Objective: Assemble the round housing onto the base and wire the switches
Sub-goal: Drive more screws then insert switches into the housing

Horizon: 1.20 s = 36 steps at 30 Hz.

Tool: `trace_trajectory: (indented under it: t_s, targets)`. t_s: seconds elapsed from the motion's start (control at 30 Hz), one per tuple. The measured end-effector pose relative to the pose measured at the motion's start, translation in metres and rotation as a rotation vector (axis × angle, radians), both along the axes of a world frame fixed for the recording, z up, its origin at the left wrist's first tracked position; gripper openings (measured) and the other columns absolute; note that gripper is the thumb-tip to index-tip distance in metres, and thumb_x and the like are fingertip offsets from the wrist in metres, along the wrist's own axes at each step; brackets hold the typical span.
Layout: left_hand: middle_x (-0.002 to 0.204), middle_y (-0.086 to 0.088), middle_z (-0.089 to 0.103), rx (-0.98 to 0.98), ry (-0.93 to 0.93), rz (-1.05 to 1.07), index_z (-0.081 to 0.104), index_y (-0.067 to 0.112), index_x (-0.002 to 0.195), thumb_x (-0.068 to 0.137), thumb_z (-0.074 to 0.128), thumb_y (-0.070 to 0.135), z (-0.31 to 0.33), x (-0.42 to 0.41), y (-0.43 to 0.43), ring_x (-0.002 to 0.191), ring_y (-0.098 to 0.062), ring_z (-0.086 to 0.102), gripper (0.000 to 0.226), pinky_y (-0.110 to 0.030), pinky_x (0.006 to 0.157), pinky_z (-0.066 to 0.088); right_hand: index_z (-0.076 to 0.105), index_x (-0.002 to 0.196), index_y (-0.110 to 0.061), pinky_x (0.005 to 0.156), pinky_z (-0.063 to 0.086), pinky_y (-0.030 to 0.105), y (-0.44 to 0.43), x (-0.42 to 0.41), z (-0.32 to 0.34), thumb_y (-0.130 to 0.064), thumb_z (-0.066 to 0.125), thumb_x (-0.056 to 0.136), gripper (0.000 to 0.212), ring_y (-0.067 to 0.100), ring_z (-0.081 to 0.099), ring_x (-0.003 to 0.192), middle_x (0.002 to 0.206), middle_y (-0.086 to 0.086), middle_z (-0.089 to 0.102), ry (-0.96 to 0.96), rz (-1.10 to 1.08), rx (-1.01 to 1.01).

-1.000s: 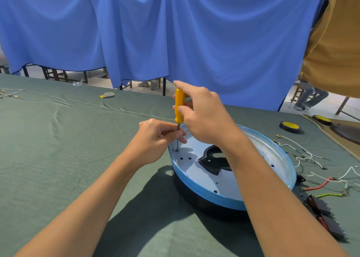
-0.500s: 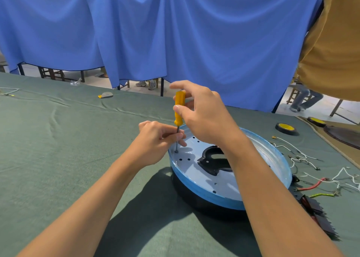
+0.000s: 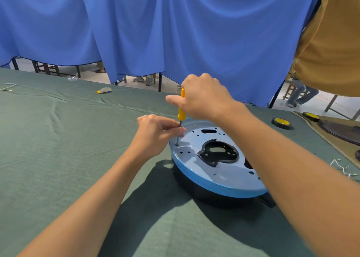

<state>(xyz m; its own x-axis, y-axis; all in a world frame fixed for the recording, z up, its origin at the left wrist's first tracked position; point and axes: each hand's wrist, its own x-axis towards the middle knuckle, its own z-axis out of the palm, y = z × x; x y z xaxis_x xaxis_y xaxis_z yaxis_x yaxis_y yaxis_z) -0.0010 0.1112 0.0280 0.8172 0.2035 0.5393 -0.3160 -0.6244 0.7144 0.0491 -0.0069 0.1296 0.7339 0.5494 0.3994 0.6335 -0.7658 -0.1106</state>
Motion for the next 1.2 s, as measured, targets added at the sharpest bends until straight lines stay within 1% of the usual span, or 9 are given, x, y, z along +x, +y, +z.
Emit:
trace_trajectory:
  t_s: [0.13,0.27,0.4,0.5,0.57,0.7,0.8,1.0,1.2]
  targets:
    - [0.084,0.008,0.077,0.052,0.014,-0.046,0.075,0.028,0.078,0.091,0.069,0.016,0.0,-0.001,0.002,0.1,-0.014,0.068,0.019,-0.057,0.104,0.036,0.057,0.092,-0.022,0.062,0.046,0.033,-0.005,0.0,0.021,-0.041,0.07,0.083,0.024,0.015,0.058,0.076,0.079,-0.006,0.051,0.122,0.237,-0.241]
    - [0.076,0.033,0.068,0.048,0.068,-0.085,0.079,0.021,0.077,0.093,0.066,0.019,-0.002,0.0,0.001,0.101,-0.005,0.066,0.022,-0.056,0.105,0.036,0.054,0.069,-0.021,0.063,0.057,0.037,-0.001,-0.002,0.025,-0.025,0.073,0.083,0.024,0.023,0.066,0.068,0.062,-0.002,0.054,0.041,0.259,-0.325]
    - [0.075,0.011,0.076,-0.027,0.014,-0.074,0.076,0.033,0.077,0.078,0.071,0.038,-0.006,0.001,0.0,0.082,-0.008,0.066,0.007,-0.057,0.098,0.041,0.046,0.062,-0.016,0.05,0.05,0.03,0.011,-0.002,0.021,-0.019,0.063,0.085,0.029,0.025,0.065,0.063,0.044,0.002,0.054,0.025,0.182,-0.371]
    - [0.064,0.006,0.072,-0.005,-0.034,-0.044,0.08,0.022,0.072,0.079,0.08,0.022,-0.013,0.007,0.0,0.064,-0.001,0.055,0.007,-0.045,0.087,0.037,0.048,0.064,-0.012,0.043,0.04,0.022,0.012,0.004,0.019,-0.014,0.051,0.09,0.027,0.017,0.061,0.043,0.031,-0.002,0.052,0.124,0.067,-0.38]
    - [0.072,0.001,0.076,0.058,-0.027,-0.021,0.079,0.016,0.072,0.084,0.075,0.017,-0.012,0.007,-0.002,0.072,-0.009,0.064,0.013,-0.041,0.091,0.028,0.052,0.062,-0.01,0.046,0.042,0.021,0.011,0.004,0.023,-0.018,0.046,0.094,0.034,0.013,0.053,0.03,0.034,-0.002,0.055,0.161,0.036,-0.457]
    - [0.094,0.007,0.077,0.082,0.02,-0.036,0.079,0.018,0.077,0.092,0.067,0.018,-0.009,0.005,-0.002,0.102,-0.007,0.066,0.02,-0.019,0.1,0.016,0.064,0.075,-0.014,0.051,0.044,0.022,0.009,0.002,0.038,-0.044,0.06,0.088,0.033,0.013,0.068,0.054,0.045,-0.005,0.063,0.175,0.132,-0.618]
    - [0.097,0.003,0.077,0.1,0.052,-0.05,0.077,0.022,0.079,0.095,0.062,0.018,-0.008,0.005,0.001,0.108,-0.005,0.063,0.023,-0.011,0.1,0.011,0.071,0.085,-0.021,0.047,0.04,0.019,0.013,0.002,0.043,-0.032,0.074,0.079,0.012,0.009,0.064,0.06,0.06,-0.005,0.066,0.079,0.248,-0.716]
    - [0.081,0.008,0.076,0.072,-0.033,-0.033,0.079,0.012,0.08,0.087,0.073,0.016,-0.011,0.007,0.001,0.076,-0.008,0.063,0.011,-0.044,0.097,0.036,0.065,0.061,-0.015,0.046,0.04,0.02,0.028,0.008,0.039,-0.033,0.063,0.085,0.03,0.017,0.048,0.045,0.043,-0.008,0.056,0.247,0.08,-0.705]
    - [0.082,-0.006,0.077,0.013,-0.029,-0.058,0.08,0.01,0.079,0.09,0.069,0.014,-0.009,0.006,-0.003,0.069,-0.003,0.06,0.016,-0.027,0.092,0.032,0.065,0.078,-0.01,0.048,0.052,0.019,0.027,0.007,0.044,-0.039,0.068,0.086,0.03,0.012,0.064,0.048,0.063,-0.002,0.068,0.31,0.095,-0.641]
